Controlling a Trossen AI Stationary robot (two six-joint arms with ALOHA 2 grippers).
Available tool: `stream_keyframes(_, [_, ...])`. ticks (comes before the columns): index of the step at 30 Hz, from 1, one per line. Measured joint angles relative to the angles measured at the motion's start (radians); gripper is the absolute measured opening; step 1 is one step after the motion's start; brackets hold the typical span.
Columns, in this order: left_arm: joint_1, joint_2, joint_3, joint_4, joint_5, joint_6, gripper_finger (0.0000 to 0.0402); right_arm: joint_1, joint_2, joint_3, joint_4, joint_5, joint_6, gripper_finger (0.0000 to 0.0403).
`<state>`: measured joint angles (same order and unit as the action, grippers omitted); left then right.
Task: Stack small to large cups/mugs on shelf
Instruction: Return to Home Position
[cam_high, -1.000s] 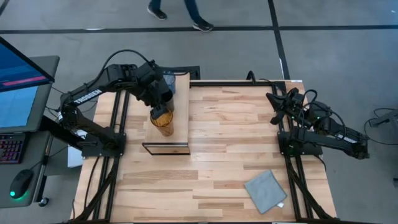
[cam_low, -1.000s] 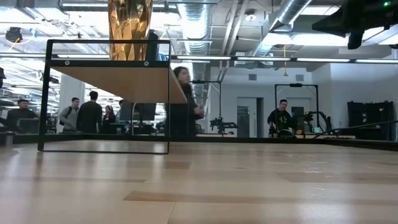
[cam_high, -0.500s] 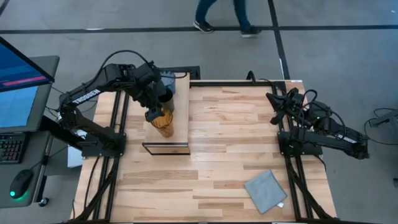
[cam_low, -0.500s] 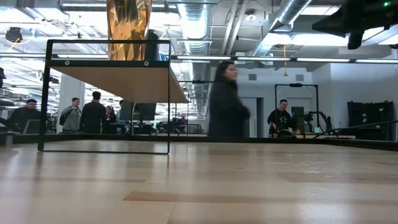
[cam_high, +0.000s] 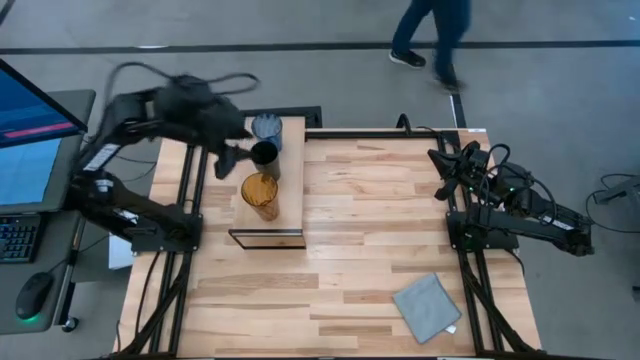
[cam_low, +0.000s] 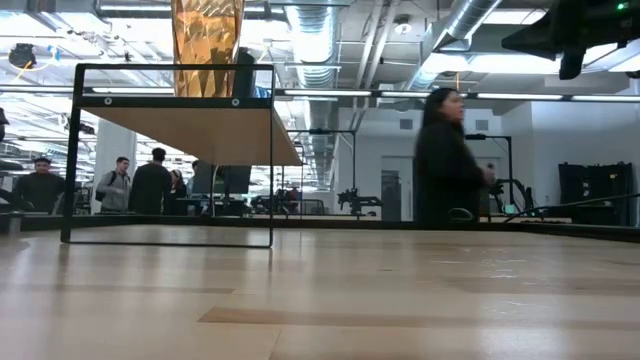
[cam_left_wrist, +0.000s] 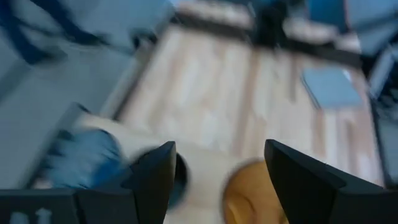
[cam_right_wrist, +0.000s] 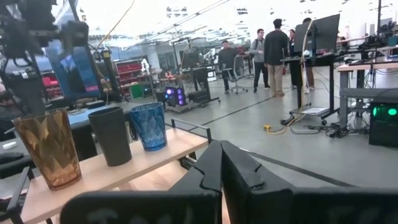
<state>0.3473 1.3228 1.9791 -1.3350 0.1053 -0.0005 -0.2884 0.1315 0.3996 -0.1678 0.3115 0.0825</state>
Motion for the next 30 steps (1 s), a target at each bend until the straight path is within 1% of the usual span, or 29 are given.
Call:
stream_keyframes(2, [0.000,-0.062,-0.018,0.058,-0.064,-0.010,0.0238,0.000,0.000,0.000,0.000,0.000,0.021,0.0026])
stream_keyframes(4, [0.000,-0.131,-0.044,0.106,-0.105,-0.021,0.0238,0.001,0.000,0.000,0.000,0.000,0.049,0.0026])
stream_keyframes(7, [0.000,-0.234,-0.092,0.185,-0.140,-0.017,0.0238,0.000,0.000,0.000,0.001,0.000,0.060,0.0026])
stream_keyframes(9, [0.000,-0.298,-0.148,0.235,-0.146,-0.012,0.0238,0.000,0.000,0.000,0.002,0.000,0.059,0.0026])
stream_keyframes(11, [0.000,-0.360,-0.223,0.267,-0.147,0.000,0.0238,0.000,0.000,0.000,0.003,0.000,0.059,0.0026])
stream_keyframes(15, [0.000,-0.487,-0.419,0.339,-0.143,0.007,0.0238,0.000,0.000,0.000,0.003,0.001,0.061,0.0026])
stream_keyframes(21, [0.000,-0.668,-0.705,0.379,-0.142,0.015,0.0238,-0.001,0.000,0.000,-0.005,0.003,0.101,0.0026])
stream_keyframes(24, [0.000,-0.763,-0.829,0.437,-0.097,0.044,0.0238,-0.001,0.000,0.000,-0.017,0.004,0.102,0.0026])
stream_keyframes(27, [0.000,-0.840,-0.934,0.502,0.006,0.060,0.0238,-0.001,0.000,0.000,-0.016,0.004,0.102,0.0026])
stream_keyframes(30, [0.000,-0.887,-1.009,0.551,0.118,0.057,0.0238,-0.001,0.000,0.000,-0.016,0.004,0.103,0.0026])
